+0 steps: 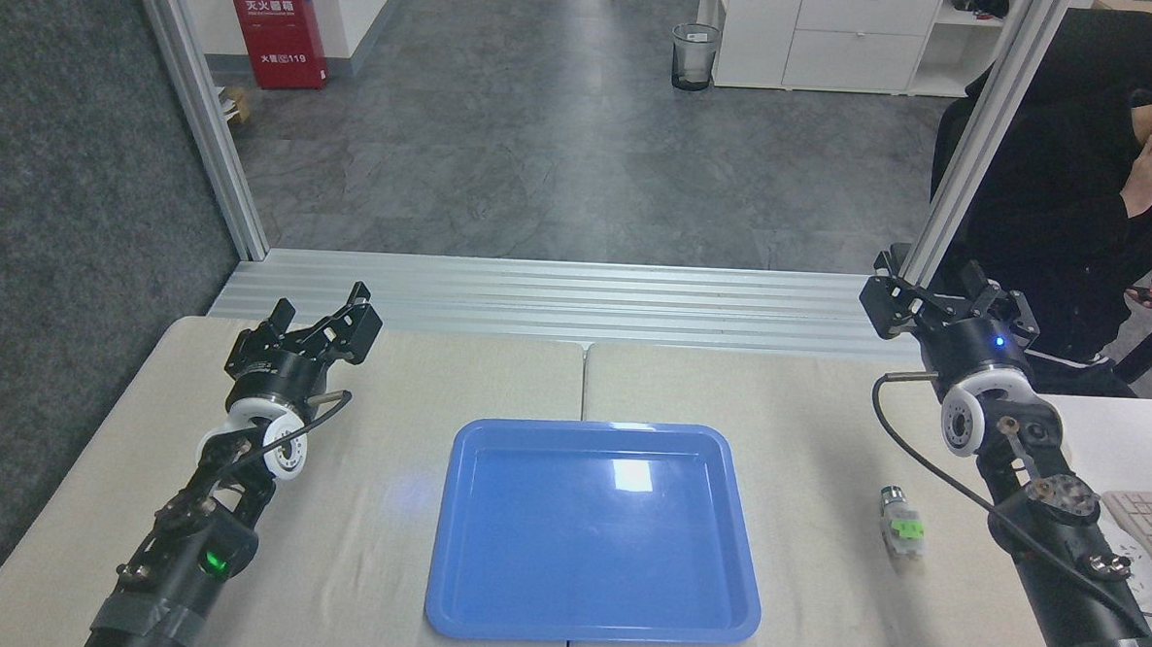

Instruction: Pick up switch part and place in tray

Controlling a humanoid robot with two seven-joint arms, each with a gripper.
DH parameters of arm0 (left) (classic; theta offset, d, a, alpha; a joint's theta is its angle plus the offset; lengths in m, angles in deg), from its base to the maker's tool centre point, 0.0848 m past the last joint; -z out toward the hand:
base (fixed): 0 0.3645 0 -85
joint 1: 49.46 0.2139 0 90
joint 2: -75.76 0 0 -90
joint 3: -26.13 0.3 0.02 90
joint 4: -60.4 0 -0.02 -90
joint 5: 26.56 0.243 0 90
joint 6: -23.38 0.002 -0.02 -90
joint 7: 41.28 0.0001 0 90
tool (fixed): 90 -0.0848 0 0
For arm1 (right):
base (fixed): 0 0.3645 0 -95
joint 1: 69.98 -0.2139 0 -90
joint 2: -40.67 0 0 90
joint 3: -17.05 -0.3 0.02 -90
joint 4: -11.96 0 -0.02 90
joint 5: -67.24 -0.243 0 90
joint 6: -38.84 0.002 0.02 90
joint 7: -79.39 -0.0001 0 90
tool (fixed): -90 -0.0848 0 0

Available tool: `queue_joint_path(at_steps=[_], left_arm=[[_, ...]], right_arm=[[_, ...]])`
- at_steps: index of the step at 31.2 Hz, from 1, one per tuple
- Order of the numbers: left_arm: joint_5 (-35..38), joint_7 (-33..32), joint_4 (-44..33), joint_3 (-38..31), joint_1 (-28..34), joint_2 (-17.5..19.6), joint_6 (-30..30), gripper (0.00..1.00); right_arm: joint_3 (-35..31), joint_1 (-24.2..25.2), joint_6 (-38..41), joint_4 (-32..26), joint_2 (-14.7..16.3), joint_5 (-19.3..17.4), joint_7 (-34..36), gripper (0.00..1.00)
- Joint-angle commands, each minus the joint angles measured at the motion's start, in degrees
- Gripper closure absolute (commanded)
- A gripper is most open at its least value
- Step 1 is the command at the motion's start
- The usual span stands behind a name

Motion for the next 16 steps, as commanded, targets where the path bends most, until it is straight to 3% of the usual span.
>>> queue_joint_path(at_steps=[1,16], left_arm=[[-0.02,0.05,-0.01,0.00,0.02,0.00,0.02,0.00],[-0.02,0.05,-0.01,0.00,-0.07,0.00,0.02,0.00]], right_arm=[[0.59,-0.31,0.23,0.55,-0.19,-0.03,0.13,0.00],[1.38,0.92,0.06,0.64,-0.45,0.06,0.13,0.00]])
